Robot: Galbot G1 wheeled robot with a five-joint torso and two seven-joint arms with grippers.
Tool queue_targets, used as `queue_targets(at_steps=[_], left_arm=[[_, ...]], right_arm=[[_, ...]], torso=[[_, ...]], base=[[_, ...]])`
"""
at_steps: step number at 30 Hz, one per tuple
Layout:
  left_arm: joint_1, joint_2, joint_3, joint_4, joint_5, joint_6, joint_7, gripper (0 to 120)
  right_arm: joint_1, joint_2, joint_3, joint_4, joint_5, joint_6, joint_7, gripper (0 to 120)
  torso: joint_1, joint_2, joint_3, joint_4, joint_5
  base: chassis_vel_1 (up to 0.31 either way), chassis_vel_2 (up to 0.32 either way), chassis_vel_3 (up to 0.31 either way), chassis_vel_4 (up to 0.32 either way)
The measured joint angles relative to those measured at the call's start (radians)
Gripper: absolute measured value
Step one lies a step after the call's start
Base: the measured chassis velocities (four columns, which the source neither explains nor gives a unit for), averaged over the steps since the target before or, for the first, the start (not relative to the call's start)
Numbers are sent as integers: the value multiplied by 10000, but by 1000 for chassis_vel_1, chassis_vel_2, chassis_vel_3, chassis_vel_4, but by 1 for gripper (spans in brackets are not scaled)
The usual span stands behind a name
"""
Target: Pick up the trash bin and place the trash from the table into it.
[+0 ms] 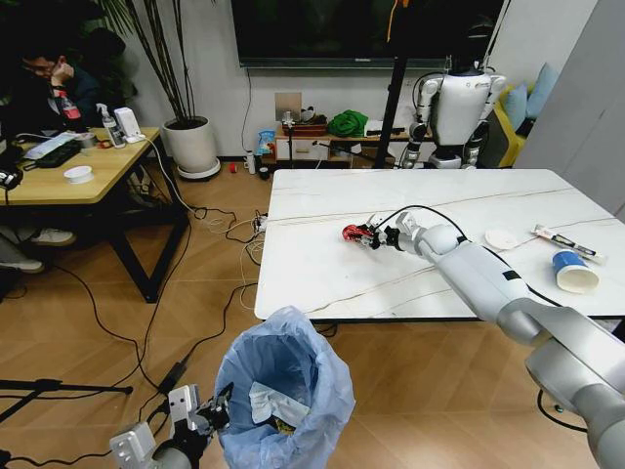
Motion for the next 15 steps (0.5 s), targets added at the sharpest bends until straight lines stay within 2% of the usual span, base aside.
queue_targets(at_steps=[8,11,12,14,15], left_arm=[[-22,22,116,4,-39,0,-35,0],[-81,91,320,47,-51,0,-74,0],[-81,91,320,47,-51,0,-74,0],[-166,128,548,89,-44,0,-92,0],[-244,143,675,128,-29,3,-119,0]], right_arm=[[-3,-528,-33,563,295,-76,-142,26],[122,-1282,-46,1946,999,-186,-316,26],[122,-1282,-46,1946,999,-186,-316,26],[177,-1715,-58,2883,1419,-371,-317,26],[177,-2042,-61,3561,1725,-550,-301,26]], torso=[[3,-3,4,-5,3],[4,-3,3,-3,6],[4,-3,3,-3,6],[1,-2,-1,-2,-12],[1,-2,1,-2,4]], base=[[0,0,0,0],[0,0,0,0],[0,0,0,0],[0,0,0,0],[0,0,0,0]])
